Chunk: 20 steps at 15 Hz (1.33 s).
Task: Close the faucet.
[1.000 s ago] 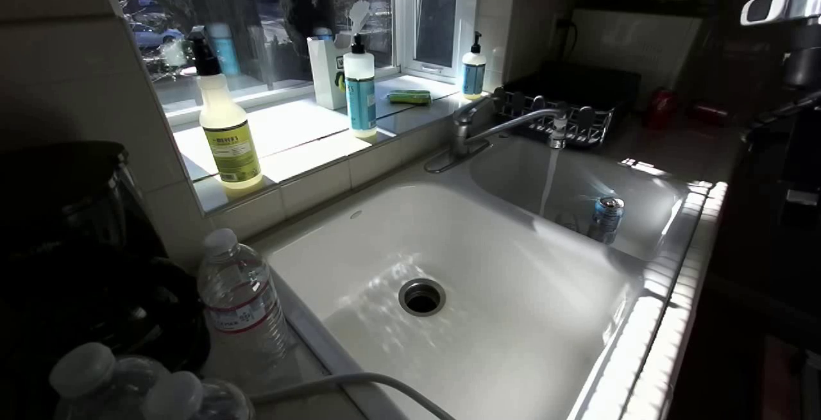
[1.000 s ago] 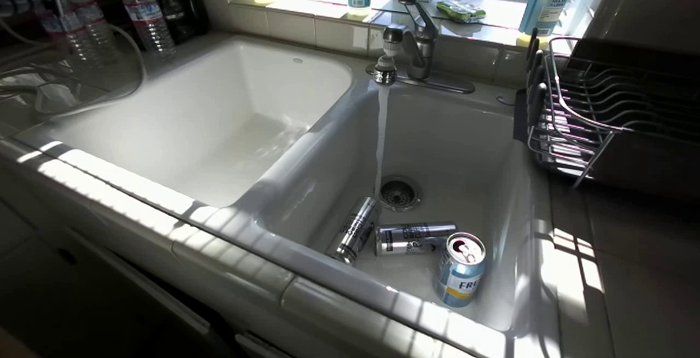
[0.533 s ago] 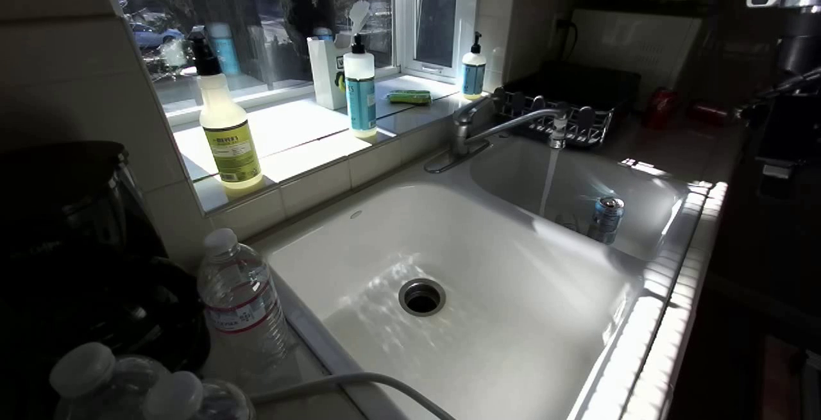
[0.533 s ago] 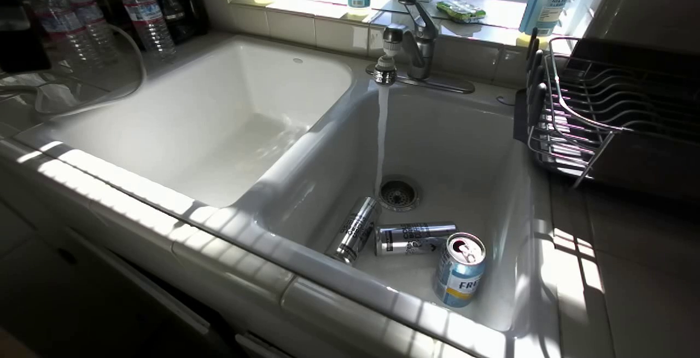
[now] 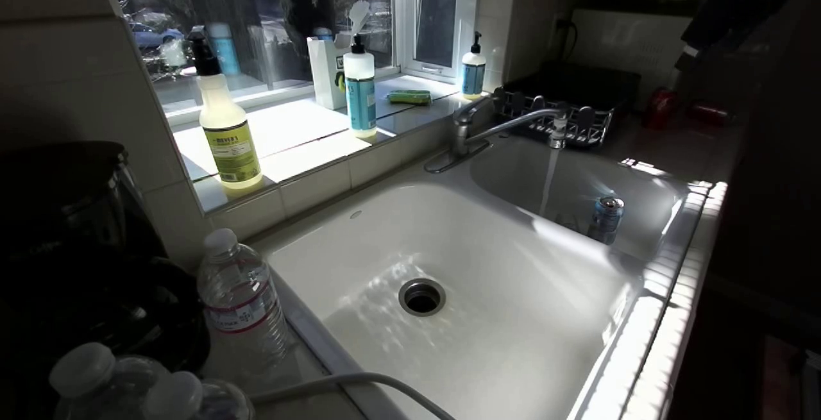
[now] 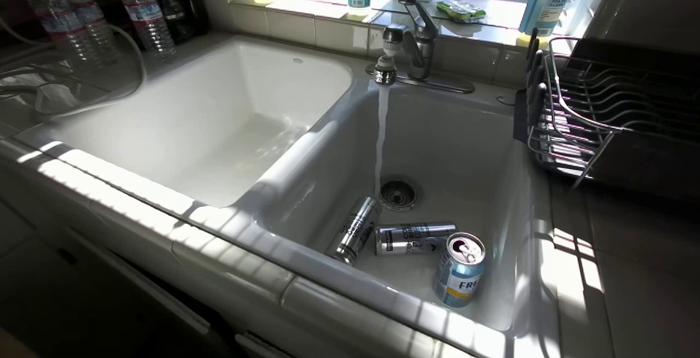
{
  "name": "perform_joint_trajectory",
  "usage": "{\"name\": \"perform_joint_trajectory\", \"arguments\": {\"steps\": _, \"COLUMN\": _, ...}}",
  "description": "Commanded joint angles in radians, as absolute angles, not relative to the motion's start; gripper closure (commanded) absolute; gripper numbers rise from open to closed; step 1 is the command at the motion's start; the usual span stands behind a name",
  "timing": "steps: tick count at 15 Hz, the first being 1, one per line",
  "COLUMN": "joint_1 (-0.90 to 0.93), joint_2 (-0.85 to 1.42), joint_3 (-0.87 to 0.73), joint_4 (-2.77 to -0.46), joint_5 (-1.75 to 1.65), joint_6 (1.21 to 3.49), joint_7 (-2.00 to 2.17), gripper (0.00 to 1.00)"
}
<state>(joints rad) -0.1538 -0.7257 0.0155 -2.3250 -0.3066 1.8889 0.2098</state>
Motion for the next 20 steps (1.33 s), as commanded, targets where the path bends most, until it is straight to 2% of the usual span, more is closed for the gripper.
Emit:
{"name": "perform_joint_trajectory", "arguments": {"steps": 1, "joint_1": -0.170, "joint_2": -0.614, "joint_3": 0.009, "joint_4": -2.251, "joint_5": -0.361, "joint_6": 2.075, "joint_7": 0.218, "gripper": 0.00}}
{"name": "perform_joint_trajectory", "arguments": {"steps": 3, "joint_1": -0.173, "joint_2": -0.565, "joint_3": 0.018, "joint_4": -2.218, "joint_5": -0.350, "joint_6": 2.138, "joint_7": 0.227, "gripper": 0.00}}
{"name": "perform_joint_trajectory", "arguments": {"steps": 4, "joint_1": -0.172, "joint_2": -0.624, "joint_3": 0.012, "joint_4": -2.263, "joint_5": -0.338, "joint_6": 2.108, "joint_7": 0.209, "gripper": 0.00}}
{"name": "perform_joint_trajectory", "arguments": {"steps": 12, "joint_1": -0.182, "joint_2": -0.547, "joint_3": 0.012, "joint_4": -2.210, "joint_5": -0.345, "joint_6": 2.152, "joint_7": 0.234, "gripper": 0.00}}
{"name": "perform_joint_trajectory", "arguments": {"steps": 20, "joint_1": -0.179, "joint_2": -0.279, "joint_3": -0.054, "joint_4": -2.073, "joint_5": -0.269, "joint_6": 2.445, "joint_7": 0.210, "gripper": 0.00}}
